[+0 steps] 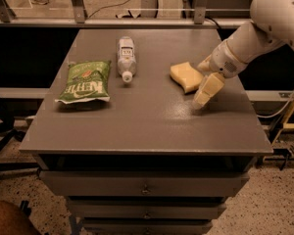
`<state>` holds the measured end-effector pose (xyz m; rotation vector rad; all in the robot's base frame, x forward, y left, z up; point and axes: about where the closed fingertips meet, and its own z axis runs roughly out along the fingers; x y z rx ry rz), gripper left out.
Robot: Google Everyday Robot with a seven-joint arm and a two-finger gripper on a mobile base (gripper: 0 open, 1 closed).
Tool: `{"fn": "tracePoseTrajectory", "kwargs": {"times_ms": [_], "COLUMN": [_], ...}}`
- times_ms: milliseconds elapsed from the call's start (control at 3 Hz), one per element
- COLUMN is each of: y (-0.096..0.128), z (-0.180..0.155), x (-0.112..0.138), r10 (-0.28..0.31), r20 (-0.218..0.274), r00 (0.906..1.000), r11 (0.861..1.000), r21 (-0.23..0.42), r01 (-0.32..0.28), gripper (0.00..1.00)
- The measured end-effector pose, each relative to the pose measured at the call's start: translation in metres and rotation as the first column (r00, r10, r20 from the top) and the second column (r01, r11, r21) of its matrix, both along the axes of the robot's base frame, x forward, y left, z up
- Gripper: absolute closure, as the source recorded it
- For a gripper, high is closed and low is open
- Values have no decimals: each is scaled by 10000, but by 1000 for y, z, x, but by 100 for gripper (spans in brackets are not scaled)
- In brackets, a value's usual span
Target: Pick sponge
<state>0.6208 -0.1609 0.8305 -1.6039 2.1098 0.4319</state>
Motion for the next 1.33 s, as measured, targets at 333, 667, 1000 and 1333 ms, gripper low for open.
{"fn": "tracePoseTrajectory", "kwargs": {"times_ms": [333,667,1000,1333], "y": [5,10,14,18], "z": [-7,-7,4,29], "x": [5,8,9,7], "r10": [59,198,395,631], "r20": [-76,-8,301,1010], "r00": [10000,9998,9988,9929], "r11": [10000,9998,9992,9978], "r21": [-14,-25,-87,-253], "r01": [-59,-198,-392,-608], "gripper": [15,39,62,86]}}
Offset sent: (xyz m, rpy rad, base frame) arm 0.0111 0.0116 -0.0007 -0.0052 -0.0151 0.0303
